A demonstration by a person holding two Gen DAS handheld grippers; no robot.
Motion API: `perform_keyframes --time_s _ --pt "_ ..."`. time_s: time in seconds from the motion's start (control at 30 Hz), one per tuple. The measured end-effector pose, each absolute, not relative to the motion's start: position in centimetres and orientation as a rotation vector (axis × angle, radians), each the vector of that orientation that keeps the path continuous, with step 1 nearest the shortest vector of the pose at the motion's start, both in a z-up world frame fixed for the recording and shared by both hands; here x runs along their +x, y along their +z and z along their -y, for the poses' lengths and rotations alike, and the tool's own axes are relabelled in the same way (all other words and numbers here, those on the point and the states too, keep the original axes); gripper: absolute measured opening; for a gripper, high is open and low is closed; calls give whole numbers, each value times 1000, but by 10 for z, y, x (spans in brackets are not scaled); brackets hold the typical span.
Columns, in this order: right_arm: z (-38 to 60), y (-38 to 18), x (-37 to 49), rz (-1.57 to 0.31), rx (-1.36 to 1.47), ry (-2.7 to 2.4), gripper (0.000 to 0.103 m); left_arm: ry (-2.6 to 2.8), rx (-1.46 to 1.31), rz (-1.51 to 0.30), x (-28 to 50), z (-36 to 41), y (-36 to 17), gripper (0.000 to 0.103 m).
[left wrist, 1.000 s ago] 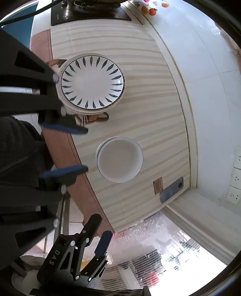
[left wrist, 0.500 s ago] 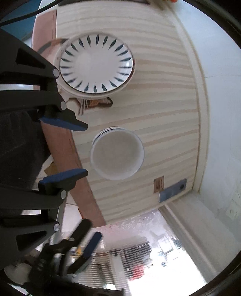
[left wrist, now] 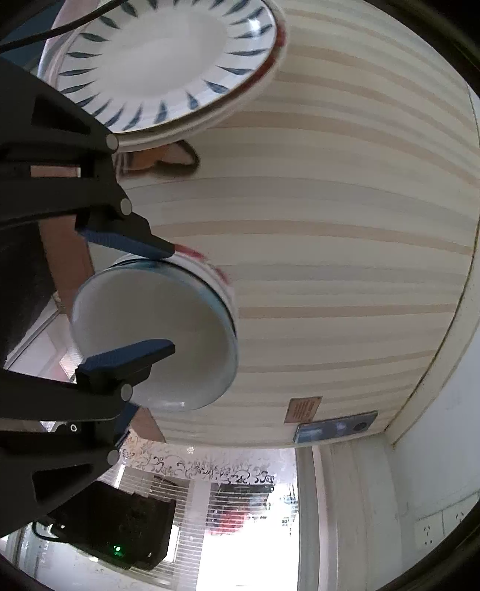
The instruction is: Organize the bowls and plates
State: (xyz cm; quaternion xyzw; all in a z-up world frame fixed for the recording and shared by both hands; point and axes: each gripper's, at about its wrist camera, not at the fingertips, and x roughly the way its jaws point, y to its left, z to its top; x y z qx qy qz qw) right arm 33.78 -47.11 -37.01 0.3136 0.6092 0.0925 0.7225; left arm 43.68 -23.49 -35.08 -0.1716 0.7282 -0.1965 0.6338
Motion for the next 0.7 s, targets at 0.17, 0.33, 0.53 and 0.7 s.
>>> perform_keyframes --time_s 0.17,0.33,0.53,0.7 --pt "477 -401 347 -1369 812 239 81 -459 -375 -1704 445 237 -365 43" --pt "474 -429 355 -1412 864 270 81 -464 -337 -1732 448 238 -379 43" --pt "474 -454 359 -1441 965 302 81 -483 -336 -1802 445 240 -404 43" --pt "472 -467 363 -1446 1012 310 79 -501 -391 -1790 441 235 -411 46"
